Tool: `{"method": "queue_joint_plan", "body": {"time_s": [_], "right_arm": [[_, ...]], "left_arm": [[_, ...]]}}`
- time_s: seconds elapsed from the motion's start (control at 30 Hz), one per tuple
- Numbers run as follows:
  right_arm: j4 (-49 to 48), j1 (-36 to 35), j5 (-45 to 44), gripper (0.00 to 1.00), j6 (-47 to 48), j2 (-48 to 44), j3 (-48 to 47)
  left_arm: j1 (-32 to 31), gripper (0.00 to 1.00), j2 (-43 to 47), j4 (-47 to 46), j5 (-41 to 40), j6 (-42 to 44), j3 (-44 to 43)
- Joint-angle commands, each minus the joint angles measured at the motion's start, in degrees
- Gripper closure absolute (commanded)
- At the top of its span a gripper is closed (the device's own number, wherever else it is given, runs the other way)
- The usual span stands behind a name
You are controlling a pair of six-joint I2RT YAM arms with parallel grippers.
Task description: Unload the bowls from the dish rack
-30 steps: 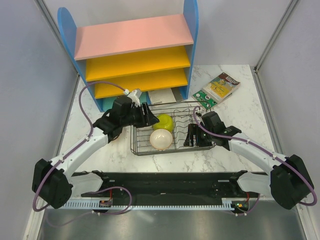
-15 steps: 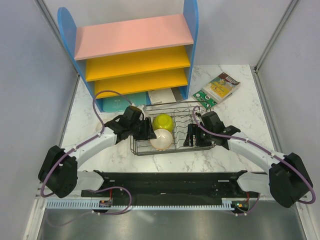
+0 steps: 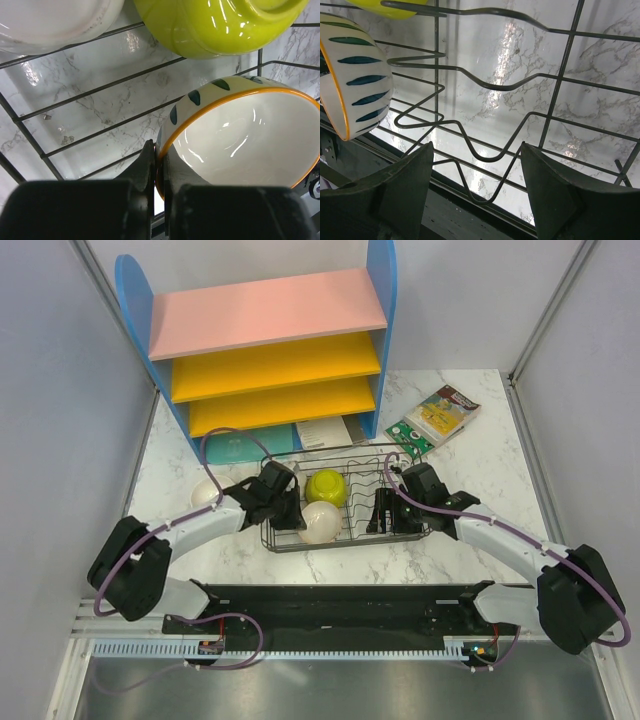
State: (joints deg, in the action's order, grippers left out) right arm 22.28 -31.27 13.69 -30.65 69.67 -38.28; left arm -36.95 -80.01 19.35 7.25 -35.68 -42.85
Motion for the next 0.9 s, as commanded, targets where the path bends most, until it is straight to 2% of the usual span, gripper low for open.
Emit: {"method": "queue_joint_plan", "body": {"time_s": [0.0, 0.2, 0.3, 0.33, 0.4, 0.43, 0.5, 0.53, 0.73, 0.87], "right_arm": [[-0.7, 0.1, 0.3, 0.22, -0.2, 0.2, -0.9], [-0.7, 0.0, 0.2, 0.22, -0.4, -0.1, -0.5], [-0.7, 0.2, 0.1, 0.23, -0.4, -1.0, -0.1], [-0.7, 0.1, 0.1, 0.23, -0.4, -1.2, 0.0], [-0.7, 0.1, 0.1, 0.23, -0.4, -1.5, 0.2], [-0.7, 0.1, 0.4, 0.22, -0.4, -1.5, 0.3], [-0.7, 0.1, 0.5, 0.23, -0.3, -1.3, 0.4], [-0.7, 0.1, 0.5, 0.22, -0.3, -1.3, 0.6], [-1.1, 0.1, 1.0, 0.22, -0.4, -1.4, 1.1], [-1.3, 0.1, 1.3, 0.22, -0.1, -0.9, 1.3]], "left_arm": [[-0.5, 0.98, 4.3, -3.1, -0.4, 1.0, -0.3], [-0.5, 0.98, 10.6, -1.6, -4.3, 1.7, -2.7], [-0.4, 0.98, 14.9, 4.0, -12.5, 1.7, -5.9], [-0.3, 0.98, 17.0, 6.5, -18.5, 1.7, -7.1], [0.2, 0.98, 18.5, 14.0, -25.2, 1.6, -11.0], [1.9, 0.98, 19.7, 16.1, -30.6, 1.7, -12.9], [4.9, 0.98, 21.0, 21.0, -34.1, 1.7, -13.7], [8.4, 0.98, 21.7, 22.1, -36.1, 1.9, -13.7], [22.3, 0.98, 23.6, 26.4, -36.3, 7.3, -11.8], [26.7, 0.98, 23.5, 25.3, -34.1, 8.8, -10.7]]}}
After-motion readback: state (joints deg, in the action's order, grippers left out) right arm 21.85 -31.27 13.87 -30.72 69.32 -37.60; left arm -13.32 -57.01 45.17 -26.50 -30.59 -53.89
